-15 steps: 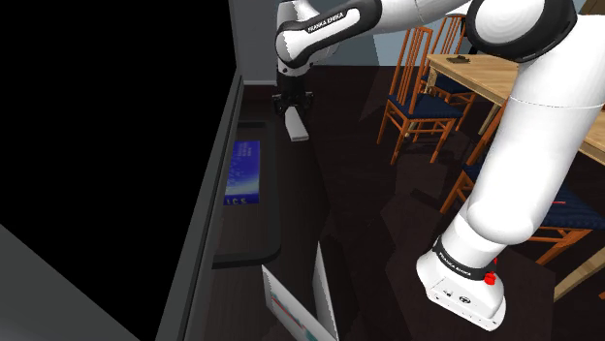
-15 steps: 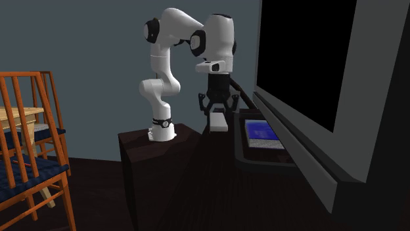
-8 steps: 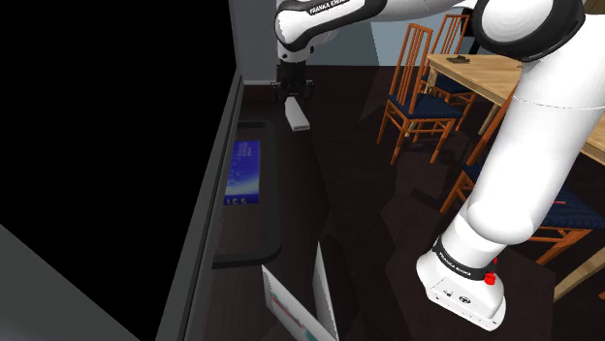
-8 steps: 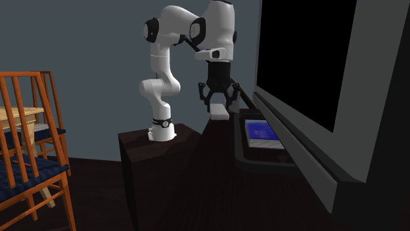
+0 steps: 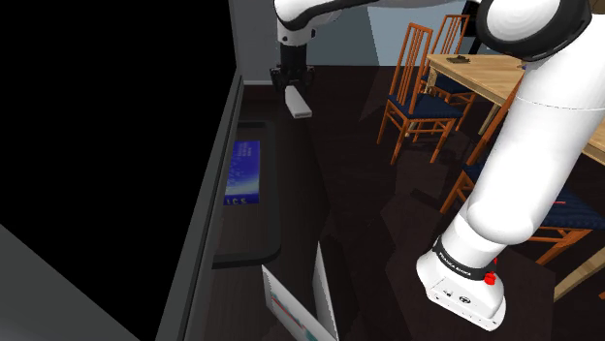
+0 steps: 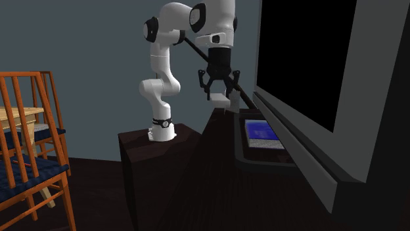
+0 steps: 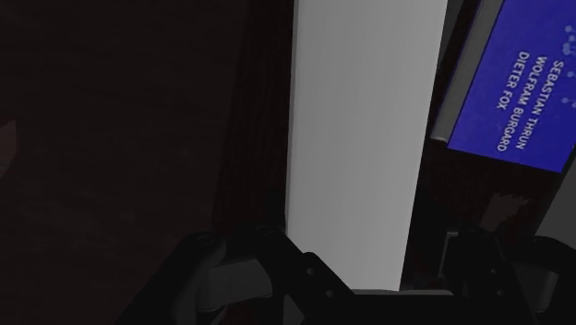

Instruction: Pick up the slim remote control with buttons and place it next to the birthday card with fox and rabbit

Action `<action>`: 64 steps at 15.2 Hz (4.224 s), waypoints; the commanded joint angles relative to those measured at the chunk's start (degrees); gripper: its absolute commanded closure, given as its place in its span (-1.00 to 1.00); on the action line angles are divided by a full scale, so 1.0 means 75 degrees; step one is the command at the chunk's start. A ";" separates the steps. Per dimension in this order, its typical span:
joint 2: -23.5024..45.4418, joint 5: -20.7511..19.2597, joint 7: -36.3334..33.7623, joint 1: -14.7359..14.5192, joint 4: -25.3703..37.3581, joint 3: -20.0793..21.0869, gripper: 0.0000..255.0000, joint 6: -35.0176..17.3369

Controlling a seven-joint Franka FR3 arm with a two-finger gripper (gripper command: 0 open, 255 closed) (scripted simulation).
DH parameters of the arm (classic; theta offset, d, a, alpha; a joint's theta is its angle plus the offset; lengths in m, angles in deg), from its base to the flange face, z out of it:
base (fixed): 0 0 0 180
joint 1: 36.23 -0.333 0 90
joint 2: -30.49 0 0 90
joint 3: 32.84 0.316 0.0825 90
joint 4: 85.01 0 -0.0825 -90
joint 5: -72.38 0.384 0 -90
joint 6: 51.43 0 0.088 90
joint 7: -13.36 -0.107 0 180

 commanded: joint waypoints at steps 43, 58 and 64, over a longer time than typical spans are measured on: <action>-0.5772 0.1867 -0.3991 -0.2212 -0.4887 0.2646 1.00 0.0697; -0.5574 0.2078 -0.3976 -0.2288 -0.6270 0.2964 1.00 -0.0886; -0.5357 0.2152 -0.3989 -0.2298 -0.6737 0.3122 1.00 -0.1569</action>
